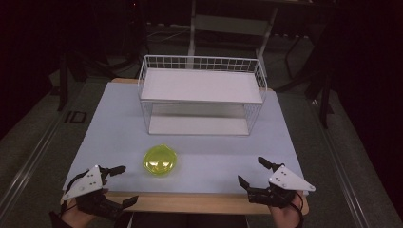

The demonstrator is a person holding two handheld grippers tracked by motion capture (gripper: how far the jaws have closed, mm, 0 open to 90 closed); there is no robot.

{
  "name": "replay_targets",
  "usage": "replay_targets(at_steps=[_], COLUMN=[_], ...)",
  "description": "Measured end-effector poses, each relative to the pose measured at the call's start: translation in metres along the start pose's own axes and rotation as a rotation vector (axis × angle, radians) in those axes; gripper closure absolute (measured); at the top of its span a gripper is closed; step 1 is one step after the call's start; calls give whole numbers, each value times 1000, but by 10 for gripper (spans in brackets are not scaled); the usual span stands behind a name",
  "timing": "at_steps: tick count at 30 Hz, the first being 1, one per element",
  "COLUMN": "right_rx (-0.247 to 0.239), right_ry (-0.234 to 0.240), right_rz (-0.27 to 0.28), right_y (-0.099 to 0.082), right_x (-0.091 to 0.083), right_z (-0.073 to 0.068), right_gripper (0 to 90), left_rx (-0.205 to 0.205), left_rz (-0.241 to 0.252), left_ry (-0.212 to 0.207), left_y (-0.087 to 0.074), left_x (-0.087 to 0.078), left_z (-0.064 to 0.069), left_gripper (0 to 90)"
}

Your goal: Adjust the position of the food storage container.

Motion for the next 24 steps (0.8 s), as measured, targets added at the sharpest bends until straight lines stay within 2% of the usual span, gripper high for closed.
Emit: replay_targets(at_steps=[4, 9, 11, 16, 18, 21, 22, 24], right_rx=[-23, -5, -10, -28, -34, -34, -40, -42], right_ry=[-26, 3, -1, -4, 0, 8, 2, 11], right_rz=[24, 29, 32, 43, 41, 47, 45, 50], right_y=[1, -1, -2, -1, -1, -1, -1, 0], right_x=[-2, 0, 0, -1, -1, -1, -2, -2], right_z=[0, 0, -1, -3, -4, -6, -7, -8], right_gripper=[118, 118, 119, 119, 118, 119, 119, 119], left_rx=[8, 3, -6, -16, -38, -108, -119, -114], left_rz=[2, 1, 20, 96, 125, 166, 172, 174], left_ry=[-40, -46, -35, -38, -41, -45, -44, -3], left_y=[0, 0, 1, 7, 12, 20, 23, 30], left_x=[2, 3, 1, -5, -7, -13, -15, -18], left_z=[3, 4, 2, 2, 3, 1, 0, -2], left_gripper=[14, 14, 14, 14, 13, 14, 14, 14])
Point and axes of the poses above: each handheld gripper's, and its own axes: x roughly forward along the jaws, y roughly out of its top, z roughly to its right, the point moved 3 cm from there along x, roughly forward along the jaws, and after that the axes turned 7 degrees about z, right-handed, at the moved point
